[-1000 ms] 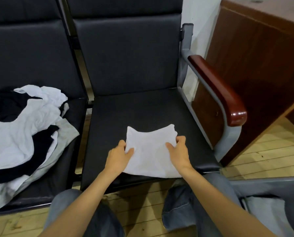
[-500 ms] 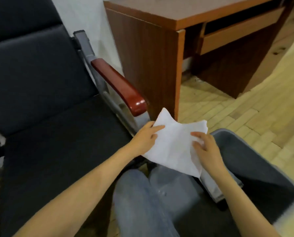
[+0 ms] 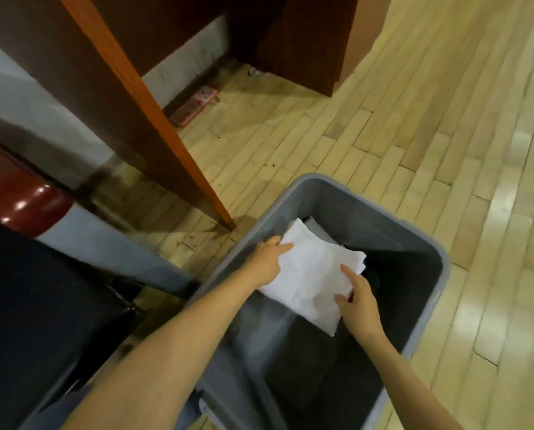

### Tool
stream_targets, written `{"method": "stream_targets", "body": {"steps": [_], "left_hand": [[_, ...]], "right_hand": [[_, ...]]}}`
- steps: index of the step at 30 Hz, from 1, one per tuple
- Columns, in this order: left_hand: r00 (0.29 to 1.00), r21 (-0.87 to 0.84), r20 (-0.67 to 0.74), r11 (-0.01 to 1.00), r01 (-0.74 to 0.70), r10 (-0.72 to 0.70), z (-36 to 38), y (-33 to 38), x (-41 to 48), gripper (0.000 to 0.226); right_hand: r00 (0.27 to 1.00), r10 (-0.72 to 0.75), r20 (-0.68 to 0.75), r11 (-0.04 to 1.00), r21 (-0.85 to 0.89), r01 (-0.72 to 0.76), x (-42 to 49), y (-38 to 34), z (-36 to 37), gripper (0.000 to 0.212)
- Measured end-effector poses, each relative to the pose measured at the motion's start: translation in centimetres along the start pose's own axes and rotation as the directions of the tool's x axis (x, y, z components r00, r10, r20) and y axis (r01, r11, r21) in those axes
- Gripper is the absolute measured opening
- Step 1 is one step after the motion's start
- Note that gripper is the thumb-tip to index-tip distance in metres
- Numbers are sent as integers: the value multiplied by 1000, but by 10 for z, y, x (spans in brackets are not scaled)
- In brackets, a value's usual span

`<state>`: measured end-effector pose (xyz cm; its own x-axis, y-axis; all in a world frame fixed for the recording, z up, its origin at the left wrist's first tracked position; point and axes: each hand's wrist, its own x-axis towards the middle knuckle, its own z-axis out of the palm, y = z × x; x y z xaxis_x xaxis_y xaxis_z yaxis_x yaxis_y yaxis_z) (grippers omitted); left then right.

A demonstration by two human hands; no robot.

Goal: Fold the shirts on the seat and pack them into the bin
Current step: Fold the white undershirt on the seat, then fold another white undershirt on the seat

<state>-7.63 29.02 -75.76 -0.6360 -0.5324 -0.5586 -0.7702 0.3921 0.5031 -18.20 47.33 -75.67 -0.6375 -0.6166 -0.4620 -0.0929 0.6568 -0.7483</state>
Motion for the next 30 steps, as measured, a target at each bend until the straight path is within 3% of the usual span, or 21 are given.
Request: {"method": "stream_targets", "body": {"steps": [7, 10, 12, 18, 23, 26, 30], "left_hand": [[999, 3, -21, 999, -42, 42, 4, 20, 54, 63], [1000, 16, -18, 1000, 22, -22, 7, 22, 66, 64], [999, 31, 26, 999, 39, -40, 15, 14, 62, 63], [993, 54, 67, 994, 95, -99, 17, -16, 21, 49], [991, -7, 21, 991, 131, -131, -22, -19, -33, 47], [989, -63, -71, 990, 123, -127, -48, -17, -78, 43], [954, -130, -216, 975, 181, -206, -81, -40, -144, 30]], "right_hand": [[998, 34, -62, 999, -26, -35, 43, 19, -6, 61], [984, 176, 35, 963, -213, -165, 66, 24, -7, 72], [974, 228, 6, 914, -346, -212, 75, 26, -6, 69], [992, 91, 84, 848, -529, -33, 73, -6, 12, 56], [974, -7, 228, 844, -521, 129, 46, -60, 30, 55], [941, -139, 309, 790, -538, 293, 18, -99, 42, 52], [848, -301, 436, 630, -577, 520, -31, -156, 63, 44]]}}
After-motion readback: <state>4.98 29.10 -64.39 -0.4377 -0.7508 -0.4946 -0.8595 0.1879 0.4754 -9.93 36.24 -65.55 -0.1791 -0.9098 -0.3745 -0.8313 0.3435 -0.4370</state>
